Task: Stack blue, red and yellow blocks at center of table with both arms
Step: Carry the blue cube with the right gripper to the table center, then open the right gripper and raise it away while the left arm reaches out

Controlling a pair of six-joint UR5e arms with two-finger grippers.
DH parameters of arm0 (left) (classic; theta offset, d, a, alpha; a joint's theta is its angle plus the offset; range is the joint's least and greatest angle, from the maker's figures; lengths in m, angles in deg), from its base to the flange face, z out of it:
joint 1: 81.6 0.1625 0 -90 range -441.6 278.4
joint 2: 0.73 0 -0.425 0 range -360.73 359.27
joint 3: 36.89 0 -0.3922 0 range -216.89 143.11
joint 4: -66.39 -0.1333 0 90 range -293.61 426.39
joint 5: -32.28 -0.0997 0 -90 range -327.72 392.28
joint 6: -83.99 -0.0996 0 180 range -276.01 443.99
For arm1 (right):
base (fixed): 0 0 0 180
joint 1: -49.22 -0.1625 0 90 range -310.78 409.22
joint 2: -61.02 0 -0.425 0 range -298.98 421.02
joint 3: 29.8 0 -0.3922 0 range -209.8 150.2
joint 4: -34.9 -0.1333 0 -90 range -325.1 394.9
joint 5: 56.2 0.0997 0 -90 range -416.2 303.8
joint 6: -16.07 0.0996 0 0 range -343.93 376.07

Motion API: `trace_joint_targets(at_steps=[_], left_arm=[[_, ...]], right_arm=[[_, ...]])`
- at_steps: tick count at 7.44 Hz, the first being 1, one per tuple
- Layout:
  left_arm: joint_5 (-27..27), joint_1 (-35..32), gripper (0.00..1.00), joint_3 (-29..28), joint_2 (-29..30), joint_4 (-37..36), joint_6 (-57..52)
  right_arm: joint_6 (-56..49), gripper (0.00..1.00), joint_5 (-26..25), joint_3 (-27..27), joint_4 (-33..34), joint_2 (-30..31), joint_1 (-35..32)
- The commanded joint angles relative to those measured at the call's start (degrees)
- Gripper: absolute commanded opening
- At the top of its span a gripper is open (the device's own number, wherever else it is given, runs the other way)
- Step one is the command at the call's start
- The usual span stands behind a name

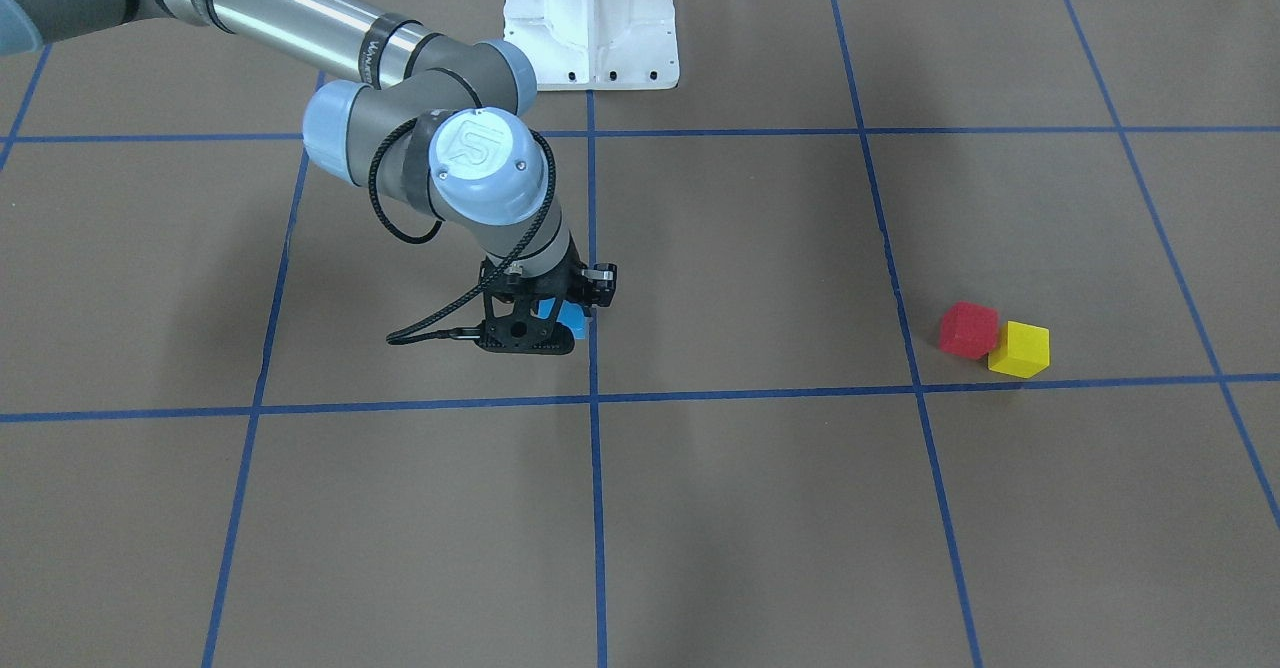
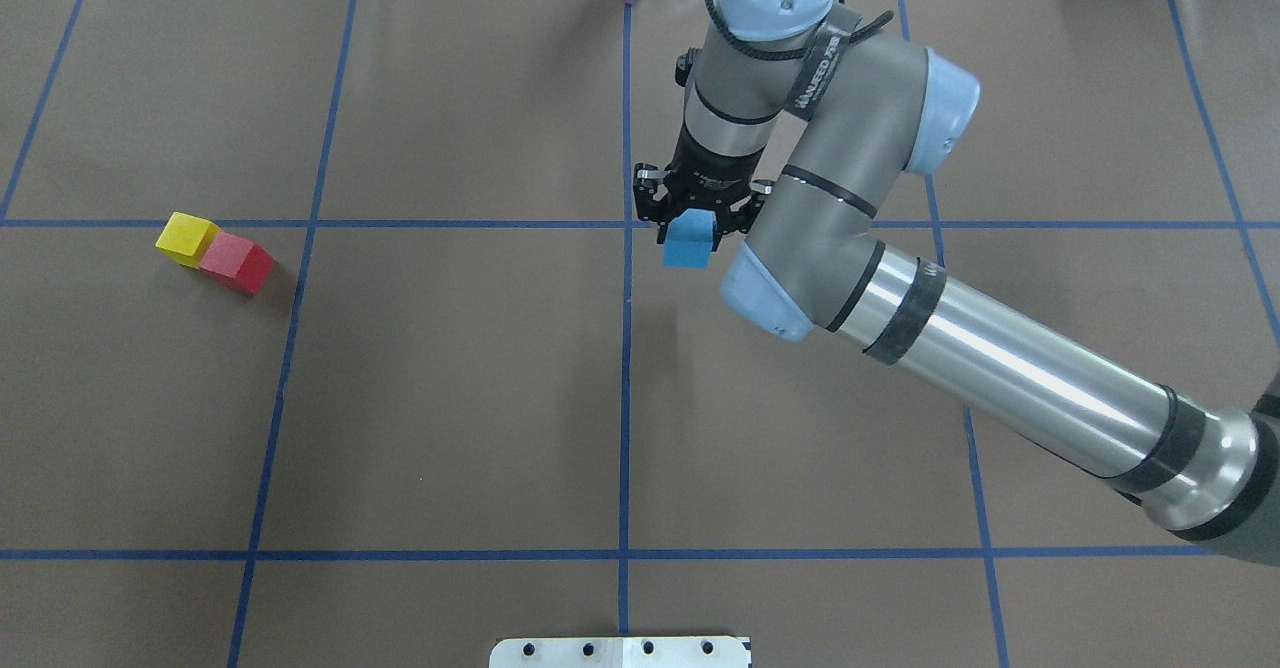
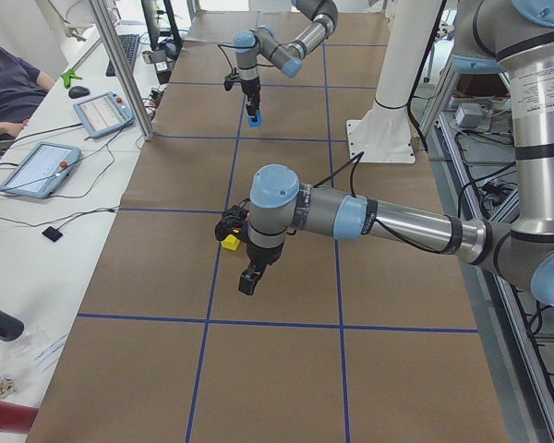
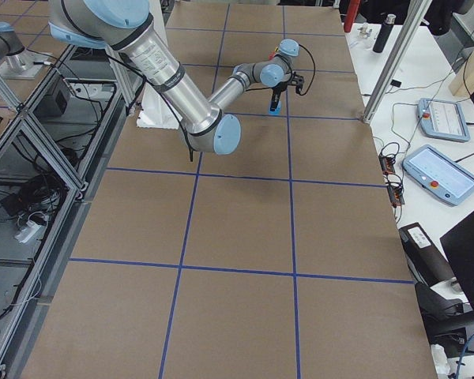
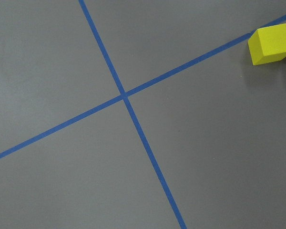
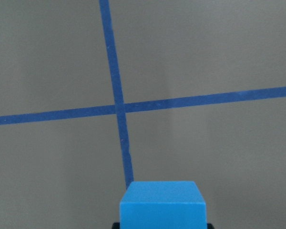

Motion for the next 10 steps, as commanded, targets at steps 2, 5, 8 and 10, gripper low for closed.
trace_joint_targets(at_steps=[2, 5, 8, 10], left_arm=[[0.0, 0.0, 1.0, -0.14, -0.04, 0.0, 0.01], [0.0, 0.0, 1.0, -0.14, -0.13, 0.0, 0.01], [-0.62, 0.43, 1.0, 0.65, 4.06, -1.04, 2.53], [-0.79, 8.11, 1.0, 5.1, 6.45, -0.88, 28.51]], right_arm=[[0.69, 0.07, -1.44, 3.77, -2.81, -1.52, 2.1], [0.7, 0.97, -3.2, 4.75, -3.35, -1.6, 3.42], [1.57, 0.98, -2.24, 1.44, -6.25, -1.34, 1.42], [1.93, 0.98, 4.25, -8.72, -1.45, 2.93, -6.12]])
